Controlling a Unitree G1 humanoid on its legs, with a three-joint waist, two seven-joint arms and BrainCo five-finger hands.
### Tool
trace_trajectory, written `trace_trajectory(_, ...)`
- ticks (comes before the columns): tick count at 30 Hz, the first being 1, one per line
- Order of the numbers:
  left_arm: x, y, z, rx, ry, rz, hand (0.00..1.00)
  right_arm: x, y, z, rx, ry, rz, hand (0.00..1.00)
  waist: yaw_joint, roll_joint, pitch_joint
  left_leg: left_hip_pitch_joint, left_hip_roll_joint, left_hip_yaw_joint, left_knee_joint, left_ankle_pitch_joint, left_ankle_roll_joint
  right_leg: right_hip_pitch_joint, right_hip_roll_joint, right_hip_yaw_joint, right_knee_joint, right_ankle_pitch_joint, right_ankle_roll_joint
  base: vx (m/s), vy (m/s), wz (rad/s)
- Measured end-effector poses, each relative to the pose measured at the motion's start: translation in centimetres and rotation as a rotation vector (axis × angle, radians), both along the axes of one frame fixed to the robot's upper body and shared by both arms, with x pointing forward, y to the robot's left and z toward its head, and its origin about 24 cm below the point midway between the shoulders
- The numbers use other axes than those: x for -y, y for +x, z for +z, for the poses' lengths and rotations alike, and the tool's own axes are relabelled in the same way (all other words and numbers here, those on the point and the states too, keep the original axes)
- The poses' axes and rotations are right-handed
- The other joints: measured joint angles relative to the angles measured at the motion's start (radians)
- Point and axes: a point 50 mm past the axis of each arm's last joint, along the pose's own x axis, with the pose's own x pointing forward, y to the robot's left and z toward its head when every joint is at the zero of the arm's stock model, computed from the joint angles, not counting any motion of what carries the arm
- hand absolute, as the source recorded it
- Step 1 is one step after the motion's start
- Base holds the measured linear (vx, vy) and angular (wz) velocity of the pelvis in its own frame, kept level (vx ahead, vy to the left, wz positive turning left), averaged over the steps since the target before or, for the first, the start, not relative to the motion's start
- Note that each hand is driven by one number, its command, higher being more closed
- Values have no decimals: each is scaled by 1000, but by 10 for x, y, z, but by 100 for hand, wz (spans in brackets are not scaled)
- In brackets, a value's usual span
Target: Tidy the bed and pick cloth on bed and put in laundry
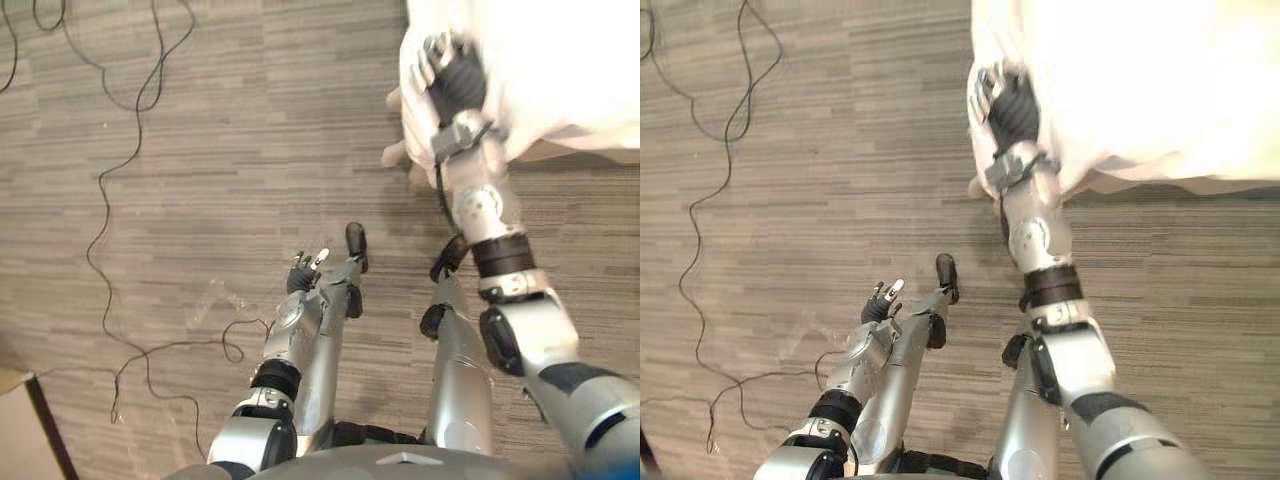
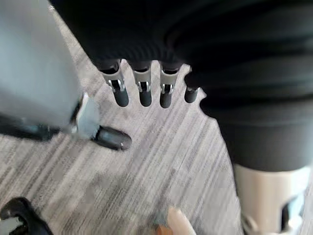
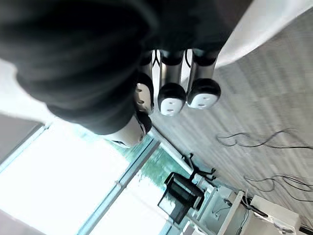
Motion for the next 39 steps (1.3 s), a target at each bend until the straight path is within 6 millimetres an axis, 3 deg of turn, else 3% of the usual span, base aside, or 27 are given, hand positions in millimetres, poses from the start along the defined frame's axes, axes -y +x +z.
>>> trace_trajectory(1, 0, 3, 3, 1, 5, 2, 0, -2, -5, -18, -52, 48, 9, 100, -6, -17, -5, 15, 9, 15, 19, -18, 1, 16, 5, 10, -1, -1, -1, 23, 54, -69)
trace_trajectory(2, 1, 10, 10, 10, 11, -4, 0, 9, -12, -51, -158, 160, -35, 100, -30, -41, -17, 32, 28, 30, 50, -49, 3, 39, 15, 18, -1, -9, -13, 8, 22, -46)
trace_trajectory(3, 1, 11, 11, 12, 12, -6, 0, 14, -13, -58, -182, 189, -55, 100, -35, -47, -20, 35, 32, 34, 56, -55, 3, 42, 17, 18, -1, -12, -16, -7, 13, -47)
trace_trajectory(5, 4, 19, 16, -14, 34, -21, 0, 61, -32, -109, -327, 335, -260, 100, -64, -92, -45, 70, 62, 70, 95, -100, -5, 72, 35, 33, -5, -30, -35, -3, -20, -56)
trace_trajectory(8, 5, 22, 10, -84, 66, -49, 0, 99, -61, -150, -431, 366, -421, 100, -101, -123, -64, 147, 99, 106, 120, -139, -23, 139, 66, 66, -24, -36, -37, 60, -52, -64)
trace_trajectory(10, -2, 17, -4, -168, 93, -60, 0, 123, -91, -182, -543, 367, -556, 100, -136, -151, -93, 233, 126, 123, 114, -160, -52, 208, 95, 98, -44, -48, -29, 134, -104, -60)
trace_trajectory(13, -17, 6, -21, -254, 95, -37, 0, 145, -124, -219, -722, 395, -710, 100, -166, -163, -157, 307, 142, 125, 74, -145, -79, 259, 128, 109, -59, -49, -29, 170, -125, -27)
trace_trajectory(15, -22, -2, -30, -298, 97, -30, 0, 161, -136, -225, -785, 371, -811, 100, -180, -151, -177, 386, 140, 130, 17, -127, -97, 309, 141, 113, -59, -49, -29, 174, -84, -17)
trace_trajectory(17, -31, -12, -39, -335, 110, -16, 0, 171, -137, -217, -780, 294, -865, 100, -197, -131, -193, 460, 136, 134, -30, -118, -107, 362, 151, 116, -59, -49, -29, 111, -25, -9)
trace_trajectory(19, -34, -30, -54, -405, 109, -16, 0, 184, -137, -197, -702, 195, -925, 100, -197, -113, -256, 527, 127, 146, -91, -103, -113, 397, 153, 124, -59, -49, -29, 103, 3, -6)
trace_trajectory(21, -35, -42, -64, -456, 122, -30, 0, 185, -131, -178, -599, 136, -903, 100, -199, -112, -282, 568, 117, 146, -126, -91, -113, 425, 152, 124, -59, -49, -29, 33, 20, 4)
trace_trajectory(23, -41, -68, -82, -554, 137, -42, 0, 167, -115, -141, -386, 37, -755, 100, -196, -123, -325, 601, 101, 141, -170, -74, -111, 449, 147, 123, -61, -50, -28, -42, 25, 11)
trace_trajectory(25, -52, -84, -91, -593, 163, -43, 0, 154, -105, -118, -242, 4, -636, 100, -193, -141, -340, 589, 86, 113, -185, -72, -106, 453, 132, 122, -71, -59, -16, -66, 8, 33)
trace_trajectory(27, -71, -104, -101, -598, 200, -60, 0, 128, -76, -80, -53, -22, -417, 100, -181, -163, -336, 565, 50, 78, -223, -49, -98, 438, 102, 120, -74, -81, 0, -107, 3, 53)
trace_trajectory(28, -73, -110, -104, -602, 204, -67, 0, 121, -67, -68, -3, -23, -357, 100, -172, -164, -336, 552, 41, 68, -232, -39, -96, 427, 97, 118, -74, -85, 4, -118, -26, 47)
trace_trajectory(29, -82, -115, -106, -595, 218, -70, 0, 107, -51, -43, 81, -33, -260, 100, -147, -159, -329, 533, 29, 54, -250, -17, -92, 405, 86, 110, -74, -91, 7, -77, -36, 39)
trace_trajectory(31, -88, -110, -102, -553, 240, -83, 0, 76, -26, -4, 178, -60, -111, 100, -107, -135, -290, 512, 19, 22, -288, 30, -97, 385, 84, 93, -73, -90, 8, -64, -48, 47)
trace_trajectory(32, -88, -107, -101, -538, 243, -83, 0, 67, -21, 5, 192, -59, -73, 100, -95, -127, -280, 503, 17, 10, -296, 43, -97, 379, 84, 81, -73, -90, 8, -78, -49, 54)
trace_trajectory(34, -86, -87, -90, -465, 247, -91, 0, 19, -6, 39, 243, -67, 96, 100, -62, -119, -244, 446, 16, -24, -322, 87, -93, 328, 86, 54, -70, -75, 4, -62, -49, 47)
trace_trajectory(35, -84, -78, -86, -441, 249, -94, 0, 8, -4, 49, 262, -73, 130, 100, -55, -120, -224, 431, 15, -30, -323, 98, -88, 316, 88, 51, -70, -66, 2, -51, -17, 39)
trace_trajectory(37, -72, -40, -62, -331, 248, -118, 0, -23, -2, 84, 329, -86, 222, 100, -50, -124, -148, 360, 11, -59, -312, 129, -69, 268, 85, 40, -71, -32, 2, -87, 32, 41)
trace_trajectory(39, -58, -18, -46, -263, 237, -141, 0, -33, 1, 98, 332, -81, 234, 100, -53, -121, -136, 267, 7, -76, -282, 135, -60, 195, 79, 26, -71, 7, 0, -86, 74, 31)
